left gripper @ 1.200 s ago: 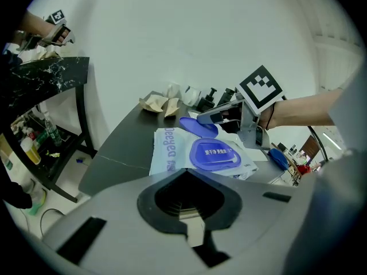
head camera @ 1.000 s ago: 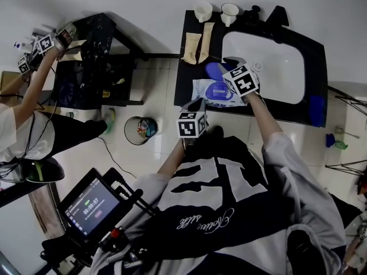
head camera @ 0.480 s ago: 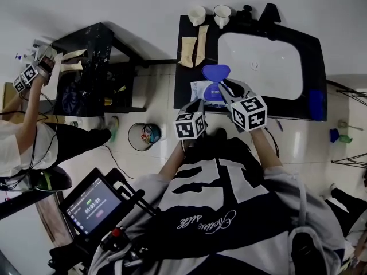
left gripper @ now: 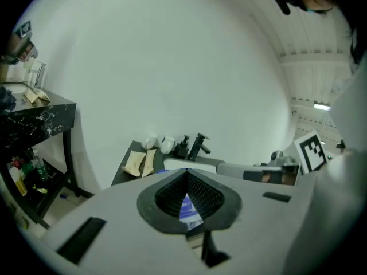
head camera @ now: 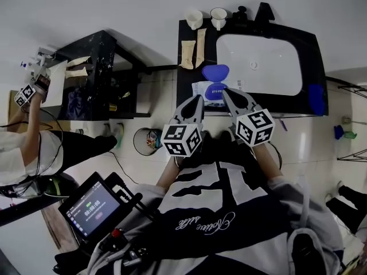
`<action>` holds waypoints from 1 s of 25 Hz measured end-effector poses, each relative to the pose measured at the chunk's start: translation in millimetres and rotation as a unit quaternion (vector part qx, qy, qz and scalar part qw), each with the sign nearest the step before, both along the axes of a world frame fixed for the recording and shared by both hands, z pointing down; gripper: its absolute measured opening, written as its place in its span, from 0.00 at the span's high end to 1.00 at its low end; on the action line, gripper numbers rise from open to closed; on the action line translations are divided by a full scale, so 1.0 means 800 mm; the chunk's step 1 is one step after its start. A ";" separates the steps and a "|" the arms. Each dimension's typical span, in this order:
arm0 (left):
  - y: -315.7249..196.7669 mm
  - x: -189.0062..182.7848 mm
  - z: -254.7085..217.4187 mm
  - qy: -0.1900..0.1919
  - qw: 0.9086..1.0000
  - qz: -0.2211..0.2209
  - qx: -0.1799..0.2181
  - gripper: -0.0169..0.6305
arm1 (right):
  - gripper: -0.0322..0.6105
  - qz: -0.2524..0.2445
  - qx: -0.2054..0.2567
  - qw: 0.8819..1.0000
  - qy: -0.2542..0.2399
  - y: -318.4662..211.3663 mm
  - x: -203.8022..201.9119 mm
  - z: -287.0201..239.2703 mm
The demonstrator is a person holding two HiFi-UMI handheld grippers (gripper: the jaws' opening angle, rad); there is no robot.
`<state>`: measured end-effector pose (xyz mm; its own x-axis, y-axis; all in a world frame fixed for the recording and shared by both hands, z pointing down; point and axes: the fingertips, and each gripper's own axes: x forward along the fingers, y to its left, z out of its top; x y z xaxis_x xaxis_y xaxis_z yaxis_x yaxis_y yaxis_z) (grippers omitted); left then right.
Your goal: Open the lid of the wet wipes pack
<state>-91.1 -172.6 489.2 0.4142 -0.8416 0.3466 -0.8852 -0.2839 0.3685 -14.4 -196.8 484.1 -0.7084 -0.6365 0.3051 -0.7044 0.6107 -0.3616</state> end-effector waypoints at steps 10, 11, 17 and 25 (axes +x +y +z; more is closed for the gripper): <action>0.008 0.014 -0.066 0.001 0.998 0.007 0.067 0.98 | 0.95 0.009 0.037 0.999 -0.038 0.026 -0.008 -0.049; 0.008 0.014 -0.067 0.003 0.998 0.007 0.067 0.98 | 0.95 0.009 0.041 0.998 -0.036 0.027 -0.009 -0.051; 0.003 0.010 -0.070 -0.003 0.997 0.000 0.074 0.98 | 0.95 0.010 0.050 0.998 -0.036 0.027 -0.009 -0.059; -0.004 0.014 -0.069 -0.013 0.997 0.002 0.074 0.98 | 0.95 0.010 0.044 0.998 -0.036 0.018 -0.006 -0.055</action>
<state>-80.3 -176.0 434.2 0.4101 -0.8828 0.2293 -0.8925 -0.3367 0.3001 -19.3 -182.7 440.2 -0.7137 -0.6727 0.1952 -0.6904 0.6287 -0.3578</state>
